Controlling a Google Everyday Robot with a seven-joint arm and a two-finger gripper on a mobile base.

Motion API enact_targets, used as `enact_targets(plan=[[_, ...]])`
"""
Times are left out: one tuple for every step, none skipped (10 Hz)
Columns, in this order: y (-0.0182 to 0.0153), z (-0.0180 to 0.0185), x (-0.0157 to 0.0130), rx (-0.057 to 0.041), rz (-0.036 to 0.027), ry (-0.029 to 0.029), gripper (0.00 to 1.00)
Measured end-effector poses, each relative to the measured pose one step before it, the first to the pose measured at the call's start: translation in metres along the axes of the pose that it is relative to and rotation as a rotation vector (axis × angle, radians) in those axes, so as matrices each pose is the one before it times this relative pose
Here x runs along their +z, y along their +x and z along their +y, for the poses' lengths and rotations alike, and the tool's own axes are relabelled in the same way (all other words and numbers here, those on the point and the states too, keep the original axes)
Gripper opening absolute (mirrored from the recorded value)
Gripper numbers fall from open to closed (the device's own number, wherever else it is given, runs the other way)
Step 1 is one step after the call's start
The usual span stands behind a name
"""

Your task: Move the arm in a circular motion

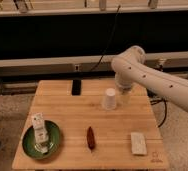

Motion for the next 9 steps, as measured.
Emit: enact_targets(plan=[[0.0007,-0.00156,0.00147,-0.00799,0.00284,-0.00316,0.8],[-0.00335,-0.00019,0.00126,-0.0083,-0.00475,-0.00088,0.8],[0.00154,0.00327,0.00152,-0.00137,-0.00138,0.0,0.8],[0.00116,0.00187,0.00081,0.00055,-0.00075,0.00037,0.8],[-0.0027,-0.00066,-0.00021,-0.0034,-0.0023,0.00049,0.8],[-0.00481,-0.00344,-0.00033,-0.0077,-0.00496,0.00222,0.8],[0.00001,-0.00165,0.00112,-0.00258,-0.0024,-0.00108,0.8],[0.00277,0.00122,0.0013,-0.00427,-0.00182,-0.00277,0.8],[0.00447,0.00197,0.00025,-0.00037,0.00018,-0.00255,0.8]])
